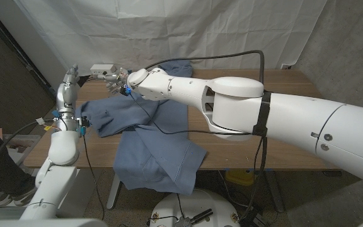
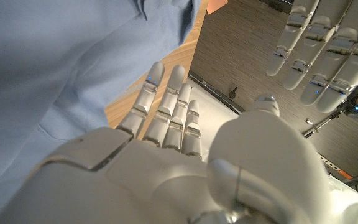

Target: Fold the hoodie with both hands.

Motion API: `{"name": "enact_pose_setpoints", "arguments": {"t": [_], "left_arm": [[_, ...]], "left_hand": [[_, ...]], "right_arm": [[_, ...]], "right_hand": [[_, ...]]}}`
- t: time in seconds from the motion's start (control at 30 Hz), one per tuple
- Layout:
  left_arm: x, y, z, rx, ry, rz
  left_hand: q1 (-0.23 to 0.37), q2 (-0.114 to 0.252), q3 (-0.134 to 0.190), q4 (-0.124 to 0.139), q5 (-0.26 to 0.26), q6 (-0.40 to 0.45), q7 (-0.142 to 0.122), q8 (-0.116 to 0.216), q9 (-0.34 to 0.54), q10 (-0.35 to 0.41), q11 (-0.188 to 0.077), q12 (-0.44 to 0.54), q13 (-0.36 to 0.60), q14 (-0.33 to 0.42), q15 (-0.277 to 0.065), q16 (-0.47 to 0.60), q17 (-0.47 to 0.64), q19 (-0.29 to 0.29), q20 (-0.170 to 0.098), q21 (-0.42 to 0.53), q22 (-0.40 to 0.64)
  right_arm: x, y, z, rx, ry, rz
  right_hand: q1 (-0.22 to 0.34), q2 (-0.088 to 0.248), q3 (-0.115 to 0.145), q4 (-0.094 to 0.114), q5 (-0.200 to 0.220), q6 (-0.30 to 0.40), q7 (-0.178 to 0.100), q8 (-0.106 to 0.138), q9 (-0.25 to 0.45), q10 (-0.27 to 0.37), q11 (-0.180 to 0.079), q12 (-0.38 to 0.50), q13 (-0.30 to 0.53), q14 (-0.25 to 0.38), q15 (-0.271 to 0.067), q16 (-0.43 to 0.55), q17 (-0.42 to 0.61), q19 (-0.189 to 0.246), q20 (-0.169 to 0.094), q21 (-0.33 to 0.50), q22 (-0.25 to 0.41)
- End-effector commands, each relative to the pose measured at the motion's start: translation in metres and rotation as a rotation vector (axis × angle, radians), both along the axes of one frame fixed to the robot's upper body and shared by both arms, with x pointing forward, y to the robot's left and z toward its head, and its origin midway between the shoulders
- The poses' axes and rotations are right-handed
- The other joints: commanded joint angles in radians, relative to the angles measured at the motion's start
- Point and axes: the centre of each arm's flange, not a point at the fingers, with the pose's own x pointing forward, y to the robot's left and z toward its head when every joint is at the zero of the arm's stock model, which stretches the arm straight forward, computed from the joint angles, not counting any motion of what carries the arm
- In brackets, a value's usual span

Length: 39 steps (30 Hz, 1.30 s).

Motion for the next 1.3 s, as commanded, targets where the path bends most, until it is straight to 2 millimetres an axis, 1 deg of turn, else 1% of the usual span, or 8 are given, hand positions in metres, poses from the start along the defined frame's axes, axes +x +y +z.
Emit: {"name": "enact_pose_setpoints", "arguments": {"t": [0.03,0.1,0.17,0.33,0.6,0.87,1.1,1.3], "left_arm": [[0.008,-0.009,0.006,0.019,0.004,-0.024],[0.009,-0.01,0.007,0.022,0.004,-0.026],[0.01,-0.01,0.008,0.024,0.004,-0.032],[0.015,-0.013,0.011,0.039,0.008,-0.05],[0.023,-0.016,0.017,0.059,0.007,-0.077],[0.026,-0.016,0.022,0.072,0.007,-0.082],[0.03,-0.018,0.025,0.076,0.012,-0.085],[0.034,-0.022,0.029,0.086,0.012,-0.092]], "left_hand": [[0.003,0.098,0.009,0.004,0.006,0.003,0.0,0.004,0.003,-0.002,0.001,0.0,0.0,0.005,-0.003,-0.001,0.001,0.002,0.002,-0.002,0.004],[0.003,0.098,0.009,0.004,0.006,0.003,0.0,0.004,0.003,-0.002,0.001,0.0,0.0,0.005,-0.003,-0.001,0.001,0.002,0.003,-0.002,0.004],[0.003,0.098,0.009,0.004,0.006,0.003,0.001,0.004,0.003,-0.002,0.001,0.0,0.0,0.005,-0.003,-0.001,0.001,0.002,0.002,-0.002,0.004],[0.003,0.098,0.009,0.004,0.006,0.003,0.001,0.004,0.003,-0.002,-0.001,0.0,0.0,0.005,-0.003,-0.001,0.001,0.002,0.002,-0.003,0.004],[0.003,0.097,0.01,0.003,0.005,0.002,0.002,0.004,0.003,-0.002,0.001,0.0,0.0,0.005,-0.002,-0.001,0.001,0.002,0.002,-0.004,0.004],[0.002,0.097,0.01,0.003,0.005,0.003,0.001,0.004,0.003,-0.003,0.001,-0.001,0.0,0.004,-0.002,-0.001,0.001,0.002,0.002,-0.005,0.004],[0.002,0.097,0.01,0.003,0.005,0.003,0.001,0.004,0.003,-0.003,0.001,0.0,0.0,0.005,-0.003,-0.001,0.001,0.002,0.002,-0.006,0.004],[0.002,0.097,0.01,0.003,0.005,0.002,0.002,0.004,0.003,-0.003,0.002,0.0,0.0,0.004,-0.003,-0.002,0.001,0.001,0.002,-0.006,0.004]], "right_arm": [[0.033,-0.056,0.05,-0.061,-0.325,-0.191],[0.036,-0.06,0.047,-0.063,-0.31,-0.194],[0.043,-0.06,0.02,-0.077,-0.162,-0.116],[0.06,-0.089,0.03,-0.123,-0.238,-0.116],[0.05,-0.138,0.033,-0.073,-0.691,0.004],[0.021,-0.174,0.016,-0.233,-0.821,-0.12],[-0.007,-0.178,-0.006,-0.327,-0.876,-0.141],[-0.014,-0.179,-0.003,-0.314,-0.927,-0.156]], "right_hand": [[0.031,0.032,0.017,-0.014,0.01,0.063,0.021,0.033,-0.005,0.071,0.003,0.011,-0.019,0.043,-0.004,0.004,-0.027,0.021,0.007,-0.006,-0.001],[0.079,0.052,0.041,-0.043,0.017,0.121,0.023,0.046,-0.007,0.131,-0.004,0.026,-0.032,0.099,-0.025,0.024,-0.039,0.05,-0.002,-0.001,-0.001],[0.1,0.06,0.052,-0.059,0.017,0.148,0.025,0.051,-0.008,0.164,0.0,0.035,-0.037,0.122,-0.027,0.044,-0.034,0.069,-0.008,0.003,-0.001],[0.12,0.058,0.061,-0.084,0.012,0.23,0.022,0.07,-0.004,0.219,-0.015,0.06,-0.036,0.162,-0.043,0.095,-0.005,0.1,-0.013,0.008,-0.001],[0.107,0.042,0.053,-0.097,0.003,0.295,0.028,0.088,0.015,0.237,-0.021,0.091,-0.011,0.188,-0.061,0.17,0.065,0.137,-0.024,0.015,0.0],[0.072,0.02,0.035,-0.102,-0.002,0.365,0.039,0.115,0.043,0.272,-0.021,0.15,0.038,0.21,-0.077,0.259,0.153,0.178,-0.028,0.039,0.017],[0.04,0.005,0.019,-0.095,-0.003,0.407,0.044,0.131,0.057,0.286,-0.018,0.181,0.066,0.22,-0.079,0.288,0.176,0.182,-0.029,0.049,0.024],[0.016,-0.007,0.007,-0.094,-0.002,0.455,0.047,0.155,0.078,0.31,-0.025,0.225,0.107,0.233,-0.076,0.342,0.23,0.198,-0.03,0.056,0.018]]}}
